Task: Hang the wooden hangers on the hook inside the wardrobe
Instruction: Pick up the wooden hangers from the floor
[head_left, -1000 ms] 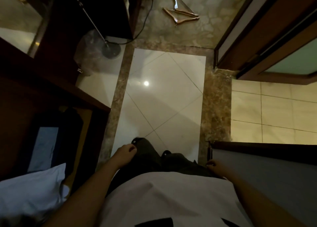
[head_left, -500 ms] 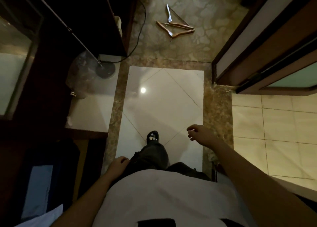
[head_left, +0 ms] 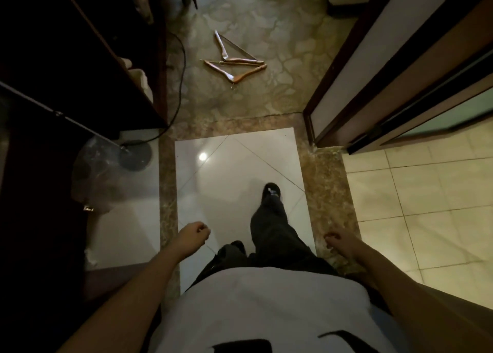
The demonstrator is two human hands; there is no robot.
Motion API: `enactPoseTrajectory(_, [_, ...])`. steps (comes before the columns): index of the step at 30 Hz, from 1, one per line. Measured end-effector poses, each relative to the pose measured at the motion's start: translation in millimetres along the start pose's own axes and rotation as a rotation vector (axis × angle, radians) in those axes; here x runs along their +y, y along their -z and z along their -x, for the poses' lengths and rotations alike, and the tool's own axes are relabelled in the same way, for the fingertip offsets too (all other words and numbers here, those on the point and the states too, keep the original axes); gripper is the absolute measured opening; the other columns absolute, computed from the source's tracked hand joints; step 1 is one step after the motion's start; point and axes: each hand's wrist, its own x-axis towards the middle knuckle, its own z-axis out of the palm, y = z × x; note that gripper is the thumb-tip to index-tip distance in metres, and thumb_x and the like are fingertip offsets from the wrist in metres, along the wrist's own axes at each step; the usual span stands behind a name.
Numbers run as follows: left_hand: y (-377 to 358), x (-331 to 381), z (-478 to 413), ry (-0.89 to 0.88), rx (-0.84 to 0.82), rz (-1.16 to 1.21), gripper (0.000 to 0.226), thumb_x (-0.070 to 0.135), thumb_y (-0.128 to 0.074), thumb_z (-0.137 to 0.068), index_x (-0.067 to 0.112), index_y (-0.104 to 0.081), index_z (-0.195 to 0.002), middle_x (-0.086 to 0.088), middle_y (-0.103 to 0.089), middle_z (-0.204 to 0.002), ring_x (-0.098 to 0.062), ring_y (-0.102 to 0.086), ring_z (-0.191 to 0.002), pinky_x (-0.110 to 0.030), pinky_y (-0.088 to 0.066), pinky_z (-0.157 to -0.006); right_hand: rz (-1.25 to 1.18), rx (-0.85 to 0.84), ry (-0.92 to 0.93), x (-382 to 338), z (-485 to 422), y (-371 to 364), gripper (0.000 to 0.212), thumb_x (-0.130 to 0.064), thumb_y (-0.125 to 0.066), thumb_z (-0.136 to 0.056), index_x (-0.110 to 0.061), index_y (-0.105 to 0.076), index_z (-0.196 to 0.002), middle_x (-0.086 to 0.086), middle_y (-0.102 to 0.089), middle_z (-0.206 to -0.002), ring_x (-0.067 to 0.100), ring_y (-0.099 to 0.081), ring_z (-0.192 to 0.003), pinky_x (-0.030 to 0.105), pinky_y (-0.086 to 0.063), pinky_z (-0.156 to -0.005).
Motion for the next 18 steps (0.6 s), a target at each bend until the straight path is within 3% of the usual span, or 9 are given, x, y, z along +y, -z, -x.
enactPoseTrajectory(2, [13.3,36.5,-20.9,-0.031,0.021,0.051,0.013,0.019,-0.046,-0.095,0.012,-0.057,-0.095,-0.007,-0.061,-0.093,-0.023,-0.06,-0.087,-0.037,-0.05,-0.081,-0.008,0.002,-0.04,-1.8,-14.8,18.0,0.025,-0.01,-0.042,-0.096,0.005,-0.058,-0.109,0.029,-0.059,-0.108,0.034,-0.057,-0.089,0.045,-0.048,-0.087])
enactPoseTrajectory(4, [24.6,69.8,-40.8,-0.048,0.017,0.063,0.014,0.021,-0.045,-0.095,0.014,-0.057,-0.098,-0.002,-0.06,-0.092,-0.017,-0.059,-0.085,-0.027,-0.046,-0.069,-0.016,0.014,-0.075,-10.3,-33.0,38.7,0.03,-0.013,-0.041,-0.097,0.006,-0.056,-0.116,0.031,-0.056,-0.119,0.042,-0.054,-0.109,0.046,-0.043,-0.097])
enactPoseTrajectory(8, [45.7,121.3,-75.2,-0.028,0.025,0.035,0.015,0.02,-0.044,-0.096,0.012,-0.056,-0.101,-0.007,-0.061,-0.097,-0.02,-0.06,-0.088,-0.028,-0.045,-0.068,0.013,-0.022,-0.05,-41.2,-81.1,90.2,0.028,-0.021,-0.042,-0.097,-0.005,-0.058,-0.113,0.018,-0.059,-0.112,0.033,-0.057,-0.103,0.041,-0.046,-0.094])
enactPoseTrajectory(10, [56.9,139.8,-88.6,0.012,0.024,0.006,0.018,0.019,-0.044,-0.096,0.009,-0.057,-0.104,-0.01,-0.061,-0.099,-0.025,-0.061,-0.091,-0.036,-0.05,-0.079,0.026,-0.036,-0.009,-72.7,-102.4,119.0,0.02,-0.02,-0.043,-0.096,-0.009,-0.059,-0.102,0.015,-0.06,-0.103,0.026,-0.058,-0.091,0.036,-0.048,-0.086])
enactPoseTrajectory(12, [69.5,155.1,-102.3,0.039,0.034,0.001,0.023,0.019,-0.045,-0.096,0.005,-0.057,-0.109,-0.012,-0.061,-0.1,-0.03,-0.061,-0.096,-0.041,-0.049,-0.09,0.032,-0.057,0.053,-118.2,-120.5,147.8,0.022,-0.014,-0.041,-0.097,-0.005,-0.059,-0.107,0.012,-0.058,-0.096,0.015,-0.053,-0.077,0.025,-0.047,-0.072])
enactPoseTrajectory(15, [88.0,171.6,-119.2,0.087,0.083,0.067,0.022,0.016,-0.044,-0.096,0.003,-0.057,-0.108,-0.015,-0.06,-0.102,-0.029,-0.06,-0.096,-0.038,-0.049,-0.088,0.05,-0.068,0.196,-192.4,-148.4,186.4,0.028,-0.011,-0.04,-0.097,0.002,-0.056,-0.115,0.015,-0.06,-0.107,0.02,-0.055,-0.085,0.021,-0.045,-0.068])
enactPoseTrajectory(18, [100.3,178.8,-127.9,0.148,0.128,0.115,0.021,0.014,-0.044,-0.096,0.0,-0.057,-0.106,-0.016,-0.059,-0.099,-0.025,-0.056,-0.091,-0.03,-0.047,-0.078,0.03,-0.068,0.324,-264.3,-172.5,221.1,0.031,-0.013,-0.042,-0.096,0.003,-0.055,-0.12,0.02,-0.06,-0.114,0.03,-0.06,-0.102,0.032,-0.05,-0.083])
